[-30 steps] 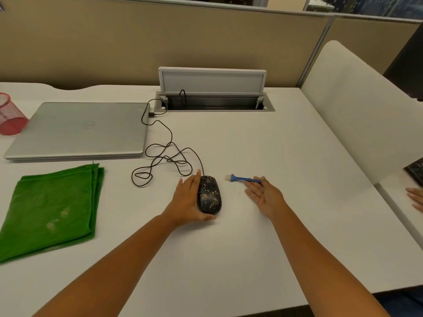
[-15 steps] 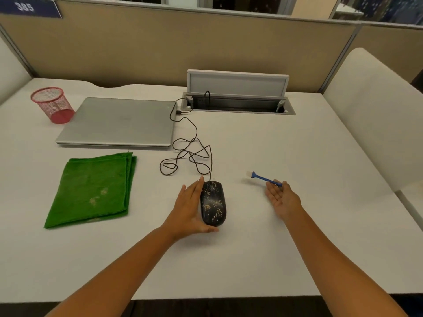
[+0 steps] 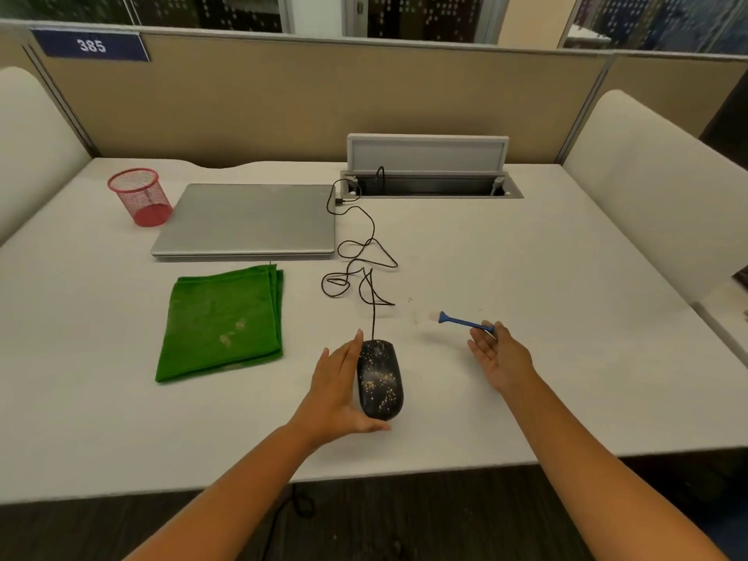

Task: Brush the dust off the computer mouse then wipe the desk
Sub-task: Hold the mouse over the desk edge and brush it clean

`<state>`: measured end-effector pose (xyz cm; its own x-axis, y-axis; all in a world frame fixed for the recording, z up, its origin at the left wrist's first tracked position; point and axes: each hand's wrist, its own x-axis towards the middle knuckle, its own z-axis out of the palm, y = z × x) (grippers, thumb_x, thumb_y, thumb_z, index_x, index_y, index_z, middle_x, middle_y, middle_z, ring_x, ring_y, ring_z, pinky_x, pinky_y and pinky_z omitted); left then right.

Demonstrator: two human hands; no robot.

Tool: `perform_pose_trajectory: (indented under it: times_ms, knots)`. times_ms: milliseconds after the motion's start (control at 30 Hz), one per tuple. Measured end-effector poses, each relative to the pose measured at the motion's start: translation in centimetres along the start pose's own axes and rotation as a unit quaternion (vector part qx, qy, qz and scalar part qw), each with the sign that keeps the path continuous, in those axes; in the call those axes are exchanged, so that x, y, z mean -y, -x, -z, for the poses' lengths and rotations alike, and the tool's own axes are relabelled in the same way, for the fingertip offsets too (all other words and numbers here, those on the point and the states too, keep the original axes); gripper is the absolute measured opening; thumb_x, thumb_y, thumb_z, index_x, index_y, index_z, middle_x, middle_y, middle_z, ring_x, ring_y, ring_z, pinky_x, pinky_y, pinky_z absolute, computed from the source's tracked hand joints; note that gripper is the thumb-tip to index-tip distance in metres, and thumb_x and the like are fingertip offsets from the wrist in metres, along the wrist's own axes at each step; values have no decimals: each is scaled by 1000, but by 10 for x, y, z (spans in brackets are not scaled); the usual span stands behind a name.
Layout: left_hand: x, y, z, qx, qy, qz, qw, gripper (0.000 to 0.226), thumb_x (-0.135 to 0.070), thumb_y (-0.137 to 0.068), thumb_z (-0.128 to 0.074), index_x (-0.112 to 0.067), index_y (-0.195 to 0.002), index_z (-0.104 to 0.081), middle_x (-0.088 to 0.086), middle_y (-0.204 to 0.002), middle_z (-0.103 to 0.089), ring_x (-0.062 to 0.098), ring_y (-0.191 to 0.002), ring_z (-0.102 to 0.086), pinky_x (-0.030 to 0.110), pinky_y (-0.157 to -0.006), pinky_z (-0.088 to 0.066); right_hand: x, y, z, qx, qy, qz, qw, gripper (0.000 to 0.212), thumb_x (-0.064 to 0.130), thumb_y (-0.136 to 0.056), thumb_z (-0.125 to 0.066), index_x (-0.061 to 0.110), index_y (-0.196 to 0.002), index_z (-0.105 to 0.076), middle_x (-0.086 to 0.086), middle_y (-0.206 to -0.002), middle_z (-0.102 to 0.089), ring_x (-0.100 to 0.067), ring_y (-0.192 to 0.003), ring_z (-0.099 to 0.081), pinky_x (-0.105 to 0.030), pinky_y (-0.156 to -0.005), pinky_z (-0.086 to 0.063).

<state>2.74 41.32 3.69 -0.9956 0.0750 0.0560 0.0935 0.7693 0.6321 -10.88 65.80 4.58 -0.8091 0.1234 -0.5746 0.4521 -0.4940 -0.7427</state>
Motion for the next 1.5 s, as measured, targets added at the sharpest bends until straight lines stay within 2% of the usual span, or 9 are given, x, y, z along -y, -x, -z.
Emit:
perform_pose_trajectory:
  times_ms: [267, 500, 633, 800, 933, 1033, 1133, 1233, 1500]
  knots:
    - [13, 54, 23, -7, -6, -18, 1000, 134, -67, -46, -75, -35, -136, 19, 5, -149, -22, 17, -137, -15, 33, -112, 8, -36, 73, -2, 2, -28, 3, 1000, 22, 23, -93, -52, 5, -85, -62, -9, -85, -66, -18, -81, -65, -37, -86, -51]
    - [19, 101, 32, 22, -3, -13, 1000, 134, -69, -47, -74, -35, -138, 20, 6, -150, -22, 22, -137, -18, 36, -111, 4, -62, 136, -2, 26, 3, 24, 999, 29, 35, -88, -57, 8, -86, -66, -6, -80, -68, -13, -75, -68, -29, -71, -56]
    - [17, 122, 31, 28, -2, -22, 999, 133, -70, -48, -73, -38, -137, 20, 5, -151, -19, 21, -138, -17, 38, -111, 4, -70, 162, -4, 54, 61, 38, 996, 31, 39, -85, -58, 9, -90, -69, -4, -78, -70, -14, -76, -69, -29, -64, -57]
    - [9, 137, 27, 14, -9, -30, 999, 131, -70, -47, -73, -43, -134, 20, 4, -147, -23, 20, -136, -16, 39, -110, 7, -73, 180, -11, 109, 189, 91, 972, 31, 44, -85, -56, 16, -90, -70, -3, -88, -71, -18, -86, -68, -30, -72, -56]
    - [2, 149, 19, 18, -3, -24, 1000, 130, -68, -47, -75, -45, -134, 19, 3, -146, -22, 19, -136, -14, 40, -110, 7, -73, 190, -14, 129, 270, 150, 942, 26, 44, -85, -55, 23, -83, -70, 2, -86, -71, -12, -82, -68, -27, -77, -54]
    - [-5, 158, 11, 21, 4, -15, 1000, 129, -67, -47, -76, -48, -132, 19, 2, -147, -22, 19, -136, -14, 38, -109, 8, -75, 195, -14, 145, 321, 181, 918, 24, 43, -88, -53, 27, -81, -68, 6, -84, -70, -6, -76, -66, -22, -74, -50]
    - [-11, 163, 5, 21, 10, -7, 1000, 129, -67, -47, -76, -50, -130, 21, 2, -147, -21, 18, -136, -13, 38, -109, 7, -75, 196, -11, 153, 351, 200, 902, 23, 40, -89, -52, 24, -84, -68, 4, -84, -69, -4, -74, -65, -19, -73, -48]
    - [-17, 167, 2, 15, 21, -4, 1000, 128, -66, -47, -77, -51, -129, 20, 3, -146, -23, 16, -135, -13, 37, -109, 8, -74, 197, -6, 155, 365, 213, 893, 23, 37, -89, -53, 20, -89, -68, 3, -86, -68, 0, -68, -65, -9, -65, -46]
    - [-31, 173, -3, 5, 17, -8, 1000, 127, -62, -48, -79, -45, -134, 12, 3, -147, -24, 20, -136, -15, 41, -111, 2, -68, 203, 3, 157, 389, 230, 878, 18, 38, -88, -54, 26, -84, -67, 11, -79, -67, 4, -66, -65, -9, -65, -44]
